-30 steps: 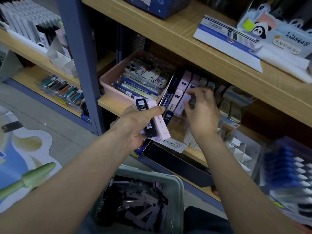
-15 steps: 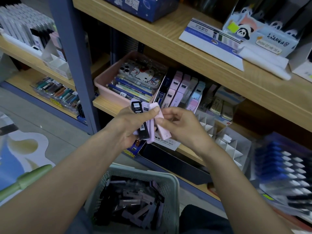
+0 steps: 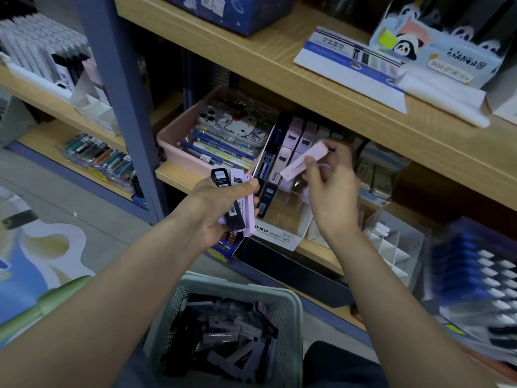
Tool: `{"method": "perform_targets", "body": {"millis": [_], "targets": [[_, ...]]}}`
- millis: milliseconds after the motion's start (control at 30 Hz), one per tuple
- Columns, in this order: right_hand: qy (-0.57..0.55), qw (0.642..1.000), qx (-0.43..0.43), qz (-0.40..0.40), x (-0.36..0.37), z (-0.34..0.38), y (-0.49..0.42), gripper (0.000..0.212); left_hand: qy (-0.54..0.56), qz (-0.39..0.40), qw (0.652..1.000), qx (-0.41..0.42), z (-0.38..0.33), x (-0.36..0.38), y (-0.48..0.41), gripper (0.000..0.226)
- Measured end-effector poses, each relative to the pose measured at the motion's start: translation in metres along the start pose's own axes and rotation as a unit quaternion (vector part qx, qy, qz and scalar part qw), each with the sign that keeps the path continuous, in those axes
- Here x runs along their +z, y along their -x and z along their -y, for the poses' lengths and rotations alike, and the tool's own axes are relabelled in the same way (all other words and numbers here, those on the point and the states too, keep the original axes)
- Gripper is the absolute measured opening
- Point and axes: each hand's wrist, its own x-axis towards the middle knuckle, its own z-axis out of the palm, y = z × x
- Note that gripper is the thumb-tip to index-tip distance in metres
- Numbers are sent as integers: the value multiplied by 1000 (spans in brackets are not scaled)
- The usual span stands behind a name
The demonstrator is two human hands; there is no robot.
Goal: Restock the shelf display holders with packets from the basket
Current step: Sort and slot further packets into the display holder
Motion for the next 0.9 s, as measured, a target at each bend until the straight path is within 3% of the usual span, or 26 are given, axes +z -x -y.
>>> {"method": "perform_targets", "body": {"millis": [200, 700, 800, 900], "targets": [[41, 998, -34, 26, 26, -16, -6, 11, 6, -2, 1000, 1, 0, -4, -3, 34], [224, 972, -69, 6, 40, -12, -11, 27, 75, 20, 997, 5, -1, -2, -3, 26], [129, 991, -33, -10, 37, 4, -6, 13, 86, 19, 996, 16, -1, -3, -5, 20], [-63, 982, 113, 136, 27, 28, 8, 24, 59, 5, 998, 36, -3, -5, -6, 8]]}}
